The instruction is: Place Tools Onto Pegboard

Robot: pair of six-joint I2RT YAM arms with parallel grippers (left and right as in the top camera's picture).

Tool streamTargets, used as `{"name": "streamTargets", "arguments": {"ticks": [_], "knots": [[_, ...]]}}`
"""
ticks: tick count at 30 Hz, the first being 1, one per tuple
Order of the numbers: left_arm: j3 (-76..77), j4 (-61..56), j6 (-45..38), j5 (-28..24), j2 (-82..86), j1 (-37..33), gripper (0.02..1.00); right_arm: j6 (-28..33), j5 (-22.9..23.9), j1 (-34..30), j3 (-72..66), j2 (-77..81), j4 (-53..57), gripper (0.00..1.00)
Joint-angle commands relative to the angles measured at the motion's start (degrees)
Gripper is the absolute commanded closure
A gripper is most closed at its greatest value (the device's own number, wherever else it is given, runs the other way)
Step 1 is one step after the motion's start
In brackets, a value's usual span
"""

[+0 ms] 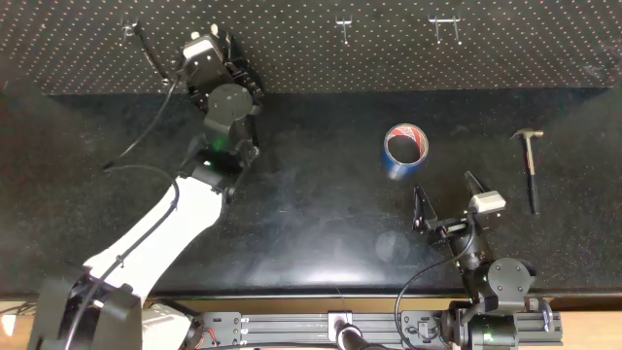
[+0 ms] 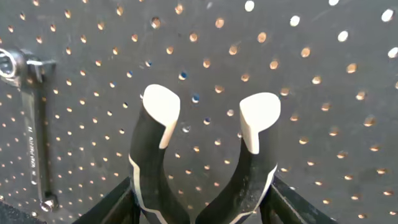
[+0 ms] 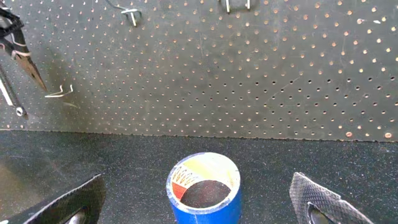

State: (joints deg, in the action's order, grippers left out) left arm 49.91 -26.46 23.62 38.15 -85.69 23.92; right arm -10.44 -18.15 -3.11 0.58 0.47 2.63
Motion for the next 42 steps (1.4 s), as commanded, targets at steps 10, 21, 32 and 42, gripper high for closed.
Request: {"name": "streamTargets", "arguments": {"ticks": [10,21,32,42], "knots": [[0.79,-3.08,-0.55,1.27,-6.34,-0.28,0.989,0.15,-0.15,-0.20,-0.35,-0.42,-0.02,0.025],[3.48,-7.72,-3.39,1.09,-5.29,-0.24,0.989,0.15,-0.13,-0.20,-0.35,-0.42,-0.02,0.025],[3.48,-7.63,-3.41,1.05,-2.62,-0.24,0.989,0.15,-0.15,-0.20,-0.35,-0.42,-0.02,0.025],[3.48,-6.51,-6.62,1.99,-2.89,-0.31,0.989,0.15,-0.15,-0.20,-0.35,-0.42,-0.02,0.025]]}}
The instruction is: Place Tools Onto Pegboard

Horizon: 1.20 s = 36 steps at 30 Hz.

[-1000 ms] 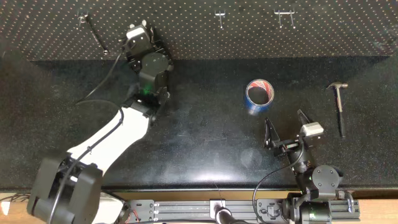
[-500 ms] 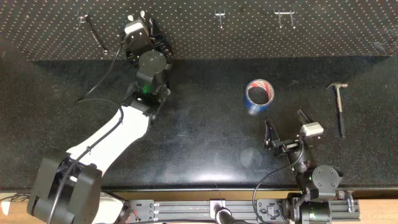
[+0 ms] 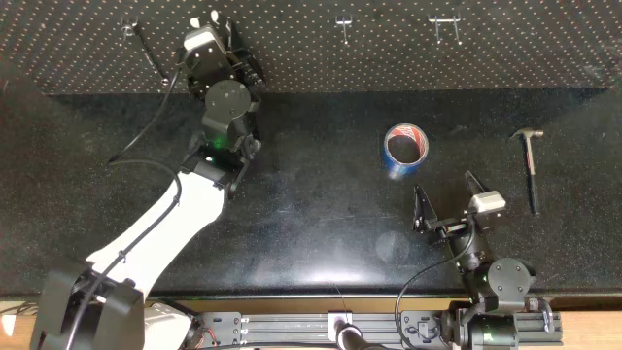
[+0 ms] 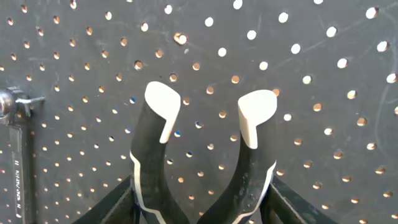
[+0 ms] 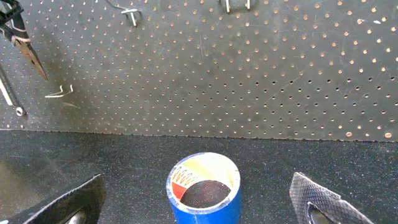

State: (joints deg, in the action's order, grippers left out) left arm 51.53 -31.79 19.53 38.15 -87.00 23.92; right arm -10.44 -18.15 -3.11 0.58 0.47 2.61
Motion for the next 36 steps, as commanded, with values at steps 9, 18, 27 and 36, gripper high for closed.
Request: {"name": "streamTargets", "arguments": {"ticks": [9,18,27,36], "knots": [[1.38,-13.25,-6.56,2.86,-7.65,-0.42,0.989,0.15,-0.15,-0.20,-0.35,-0.42,0.00,0.025],[-1.27,-15.56,-6.54,1.79,-10.91,-1.14,0.989,0.15,-0.15,-0.20,-0.35,-0.42,0.00,0.025],[-1.27,-17.33,-6.34,0.57,-12.87,-1.84,0.991,0.15,-0.15,-0.20,-0.35,-0.42,0.00,0.025],[-1.27,-15.67,-6.32,0.11,-12.17,-1.57,0.989,0.15,-0.15,-0.20,-0.35,-0.42,0.00,0.025]]}}
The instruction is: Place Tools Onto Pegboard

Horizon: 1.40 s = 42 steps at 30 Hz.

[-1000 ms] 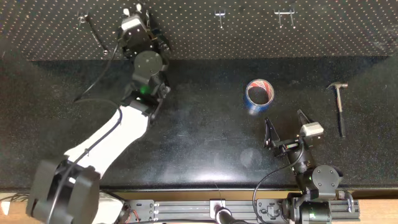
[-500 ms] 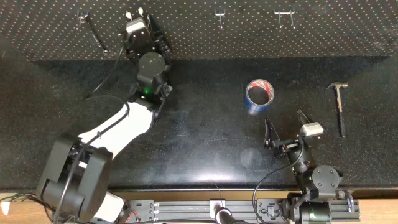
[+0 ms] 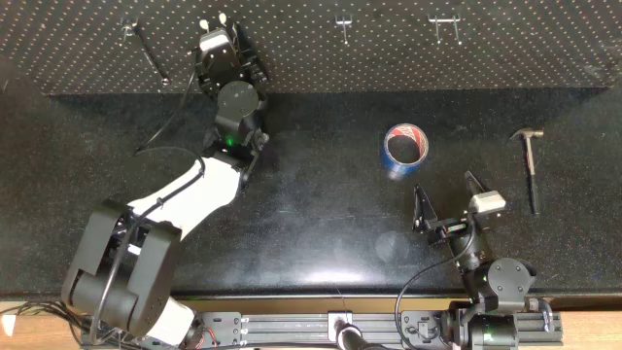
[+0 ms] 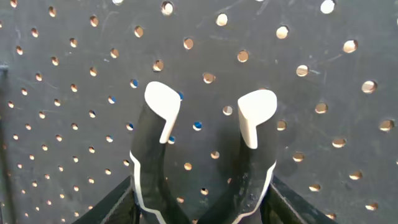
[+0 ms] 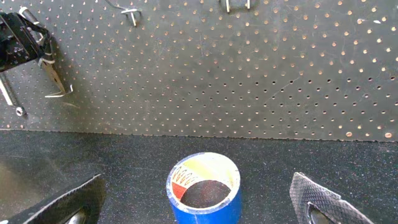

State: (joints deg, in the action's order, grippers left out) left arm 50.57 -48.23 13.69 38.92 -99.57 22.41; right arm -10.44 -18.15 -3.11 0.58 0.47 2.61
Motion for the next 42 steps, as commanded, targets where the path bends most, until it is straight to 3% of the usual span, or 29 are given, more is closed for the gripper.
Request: {"name": "streamTargets", "arguments": {"ticks": [1,9,10,11,12,16,20,21,23,26,29,30,34,38,42], "knots": [[-0.31,2.93,-0.50,-0.61,1.31,0.22,0.989,0.17,-0.15,-0.20,-0.35,-0.42,0.00,0.025],[-0.31,5.99,-0.50,-3.63,2.03,0.11,0.989,0.17,-0.13,-0.20,-0.35,-0.42,0.00,0.025],[-0.31,6.03,-0.50,-3.61,2.03,0.11,0.886,0.15,-0.15,-0.20,-0.35,-0.42,0.00,0.025],[-0.31,6.01,-0.50,-3.61,2.03,0.09,0.658,0.17,-0.15,-0.20,-0.35,-0.42,0.00,0.025],[-0.31,6.01,-0.50,-3.61,2.03,0.11,0.354,0.15,-0.15,-0.20,-0.35,-0.42,0.00,0.027],[-0.31,8.44,-0.48,-3.65,3.56,0.09,0.075,0.17,-0.15,-0.20,-0.35,-0.42,0.00,0.025],[-0.31,31.61,-0.50,-10.25,16.31,0.04,0.025,0.15,-0.15,-0.20,-0.35,-0.42,0.00,0.025],[-0.59,45.48,-0.50,-12.74,25.14,0.04,0.025,0.17,-0.15,-0.20,-0.35,-0.42,0.00,0.025],[-6.05,58.73,-0.50,-15.69,42.64,0.04,0.025,0.15,-0.15,-0.20,-0.35,-0.42,0.00,0.025],[-27.39,59.32,-0.52,-17.27,73.50,-2.08,0.025,0.15,-0.15,-0.20,-0.35,-0.42,0.00,0.025],[-41.24,51.10,-0.57,-33.77,83.93,-12.24,0.025,0.15,-0.15,-0.20,-0.35,-0.42,0.00,0.025],[-44.28,46.14,-0.72,-36.92,86.36,-16.13,0.025,0.15,-0.15,-0.20,-0.35,-0.42,0.00,0.025],[-50.25,42.53,-0.68,-38.64,96.15,-26.32,0.025,0.15,-0.13,-0.20,-0.35,-0.42,0.00,0.025],[-50.25,51.91,-0.68,-39.74,99.43,-26.95,0.025,0.17,-0.13,-0.20,-0.35,-0.42,0.00,0.025],[-50.25,52.68,-0.70,-39.63,99.43,-26.95,0.025,0.17,-0.15,-0.20,-0.35,-0.42,0.00,0.025]]}}
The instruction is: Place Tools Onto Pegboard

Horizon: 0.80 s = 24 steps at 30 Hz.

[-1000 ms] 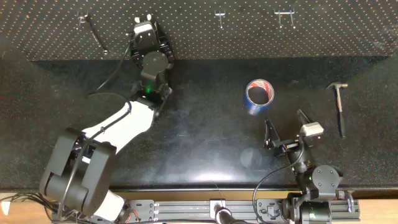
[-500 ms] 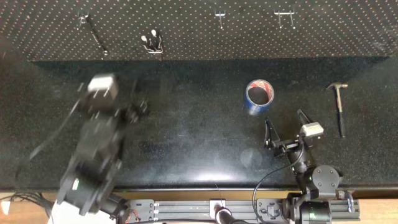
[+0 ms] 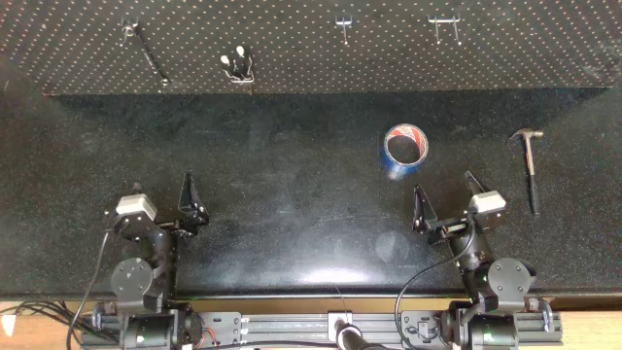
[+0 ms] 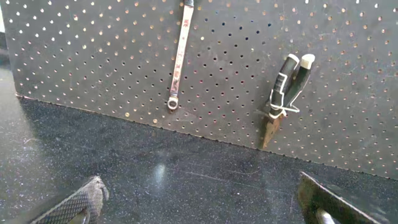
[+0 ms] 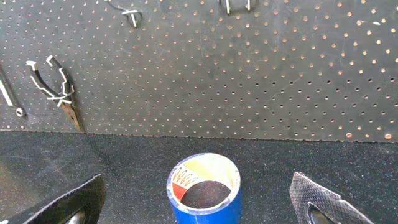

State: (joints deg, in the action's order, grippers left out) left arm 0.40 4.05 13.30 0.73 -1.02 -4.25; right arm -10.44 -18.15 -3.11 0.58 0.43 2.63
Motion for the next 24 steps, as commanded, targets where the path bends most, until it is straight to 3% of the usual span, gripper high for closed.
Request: {"name": "streamTargets", "arguments": {"ticks": [1,13,14,17,18,22,24], "knots": [[-0.09,0.46,-0.31,-1.44,0.87,-0.28,0.025,0.15,-0.15,-0.20,-0.35,-0.37,-0.02,0.025],[-0.09,0.50,-0.31,-1.42,0.83,-0.28,0.025,0.20,0.11,-0.20,-0.35,-0.37,-0.02,0.025],[-0.09,0.50,-0.31,-1.44,0.83,-0.28,0.025,0.20,1.33,-0.20,-0.35,-0.37,-0.11,0.025],[-0.09,0.50,-0.31,-1.42,0.83,-0.28,0.025,0.20,16.37,-0.20,-0.35,-0.17,1.44,0.025],[-0.09,0.50,-0.31,-1.42,0.83,-0.28,0.025,0.15,16.87,-0.20,-0.35,-0.13,1.42,0.025],[-0.09,0.50,-0.31,-1.42,0.83,-0.28,0.025,0.15,16.13,-0.22,8.83,8.44,10.60,0.025],[-0.09,0.50,-0.31,-1.42,0.83,-0.28,0.023,0.11,7.50,-0.20,19.04,20.50,15.26,0.025]]}}
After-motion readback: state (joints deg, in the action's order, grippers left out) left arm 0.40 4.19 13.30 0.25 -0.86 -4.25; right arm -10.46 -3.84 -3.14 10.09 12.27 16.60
